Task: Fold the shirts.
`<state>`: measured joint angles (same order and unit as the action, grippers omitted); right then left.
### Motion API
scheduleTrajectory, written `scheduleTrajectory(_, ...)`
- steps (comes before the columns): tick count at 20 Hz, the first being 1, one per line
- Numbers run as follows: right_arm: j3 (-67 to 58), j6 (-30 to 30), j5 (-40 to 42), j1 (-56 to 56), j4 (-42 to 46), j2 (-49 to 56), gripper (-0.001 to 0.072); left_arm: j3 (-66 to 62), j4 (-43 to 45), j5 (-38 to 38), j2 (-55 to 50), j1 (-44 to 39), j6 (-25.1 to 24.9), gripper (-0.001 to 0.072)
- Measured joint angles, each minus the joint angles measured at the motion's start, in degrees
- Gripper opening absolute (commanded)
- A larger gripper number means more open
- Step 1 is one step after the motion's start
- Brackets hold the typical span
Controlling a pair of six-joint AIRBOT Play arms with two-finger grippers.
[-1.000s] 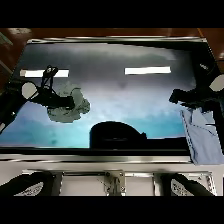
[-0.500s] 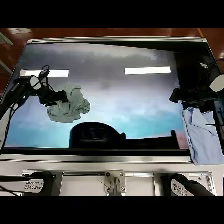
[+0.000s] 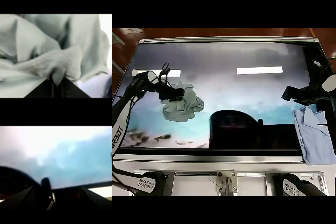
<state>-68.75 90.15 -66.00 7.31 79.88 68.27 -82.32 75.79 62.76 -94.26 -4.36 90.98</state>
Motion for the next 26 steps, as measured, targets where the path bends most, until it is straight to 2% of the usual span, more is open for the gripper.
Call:
scheduleTrajectory(5, -0.07, -0.66, 0.35, 0.00, 0.07, -2.95, 0.0675, -4.37, -3.72, 0.61, 14.78, -9.60, -4.37, 0.0037)
scheduleTrajectory(9, -0.07, -1.33, -0.59, 0.00, 1.86, -10.97, 0.0676, -5.40, -7.50, -2.51, 24.90, -22.10, -3.72, 0.0037)
scheduleTrajectory(12, -0.11, -1.57, -2.45, 0.00, 3.34, -17.66, 0.0675, -4.83, -8.41, -5.97, 25.99, -31.52, -2.01, 0.0037)
scheduleTrajectory(15, -0.11, -1.68, -6.86, 0.00, 4.33, -21.66, 0.0675, -3.26, -9.01, -10.56, 21.57, -38.88, 0.52, 0.0038)
scheduleTrajectory(16, -0.09, -1.68, -8.76, 0.00, 4.79, -22.34, 0.0675, -2.91, -9.40, -12.24, 18.86, -41.03, 1.51, 0.0169)
scheduleTrajectory(17, -0.07, -1.70, -10.32, 0.00, 5.27, -22.60, 0.0675, -2.67, -10.56, -14.05, 16.06, -42.75, 1.88, 0.0555)
scheduleTrajectory(18, -0.04, -1.70, -11.61, 0.00, 5.99, -22.67, 0.0675, -2.54, -12.37, -15.82, 12.96, -44.28, 2.38, 0.0709)
scheduleTrajectory(21, -0.04, -1.70, -13.57, 0.04, 9.97, -21.49, 0.0672, -2.25, -15.96, -15.91, 6.86, -44.02, 3.43, 0.0708)
scheduleTrajectory(23, -0.04, -1.95, -14.25, 0.70, 13.09, -19.76, 0.0648, -2.14, -15.69, -11.19, 6.05, -39.87, 3.56, 0.0601)
scheduleTrajectory(26, 0.33, -4.13, -14.69, 4.70, 12.85, -15.89, 0.0648, -1.44, -14.62, -2.14, 7.89, -30.16, 0.92, 0.0602)
